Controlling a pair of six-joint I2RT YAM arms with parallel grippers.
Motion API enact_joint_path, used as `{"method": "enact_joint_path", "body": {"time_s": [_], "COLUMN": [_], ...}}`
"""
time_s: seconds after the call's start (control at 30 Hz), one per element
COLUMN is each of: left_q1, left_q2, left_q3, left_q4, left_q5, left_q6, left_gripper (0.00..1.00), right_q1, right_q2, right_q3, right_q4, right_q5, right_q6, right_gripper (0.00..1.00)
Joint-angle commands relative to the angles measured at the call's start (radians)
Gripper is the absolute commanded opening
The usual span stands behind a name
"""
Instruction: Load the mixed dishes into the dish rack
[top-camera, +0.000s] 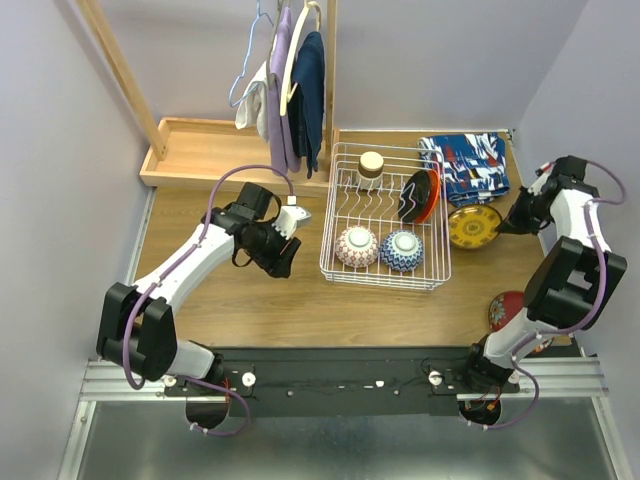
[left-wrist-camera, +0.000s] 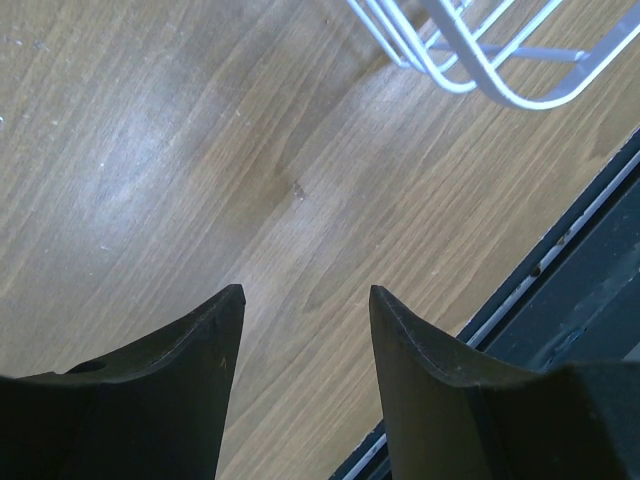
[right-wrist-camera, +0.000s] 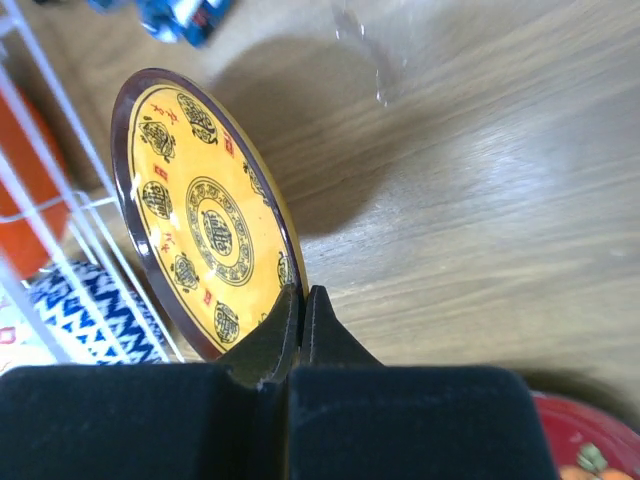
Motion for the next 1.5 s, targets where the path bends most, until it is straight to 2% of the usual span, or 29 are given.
{"method": "enact_joint_path", "body": {"time_s": [0.0,0.13,0.23,0.27,0.33,0.37,0.47,0.73,0.8,1.03,1.13,1.27,1.37,1.47], "left_q1": [0.004,0.004,0.001,0.001,-0.010,-0.017,-0.057,-0.200,-0.237,-0.290,-0.295,-0.298,-0.297,-0.292], "left_q2": [-0.039,-0.024,0.004,0.011,0.039,0.050,0.074,0.145,0.157,0.176,0.174,0.159,0.123,0.070], "left_q3": [-0.022,-0.065,-0.085,-0.081,-0.050,-0.036,0.020,0.148,0.163,0.200,0.197,0.176,0.154,0.119], "left_q4": [0.066,0.116,0.184,0.195,0.210,0.210,0.210,0.205,0.207,0.222,0.218,0.212,0.193,0.170], "left_q5": [0.053,0.021,-0.017,-0.014,-0.011,-0.004,0.007,0.021,0.027,0.084,0.104,0.131,0.064,0.026], "left_q6": [-0.026,-0.060,-0.115,-0.121,-0.132,-0.135,-0.127,-0.123,-0.126,-0.146,-0.135,-0.119,-0.120,-0.103], "left_gripper": [0.62,0.61,0.53,0.39,0.26,0.15,0.00,0.00,0.00,0.01,0.05,0.19,0.28,0.32], "right_q1": [0.010,0.056,0.125,0.145,0.214,0.233,0.298,0.516,0.559,0.662,0.711,0.769,0.817,0.843], "right_q2": [-0.098,-0.152,-0.175,-0.186,-0.192,-0.189,-0.172,-0.147,-0.144,-0.164,-0.164,-0.150,-0.127,-0.092], "right_q3": [0.105,0.205,0.284,0.309,0.352,0.399,0.491,0.555,0.559,0.461,0.411,0.372,0.369,0.392], "right_q4": [-0.076,-0.096,-0.087,-0.086,-0.078,-0.078,-0.092,-0.052,-0.064,-0.054,-0.031,-0.006,0.012,0.020], "right_q5": [0.060,0.138,0.205,0.225,0.274,0.278,0.333,0.603,0.624,0.741,0.844,0.943,1.020,1.075], "right_q6": [0.009,0.006,0.000,-0.008,-0.015,-0.018,-0.005,-0.028,-0.014,0.014,0.015,-0.008,-0.011,0.004], "right_gripper": [0.00,0.00,0.00,0.00,0.00,0.01,0.00,0.00,0.00,0.00,0.00,0.01,0.00,0.00]}}
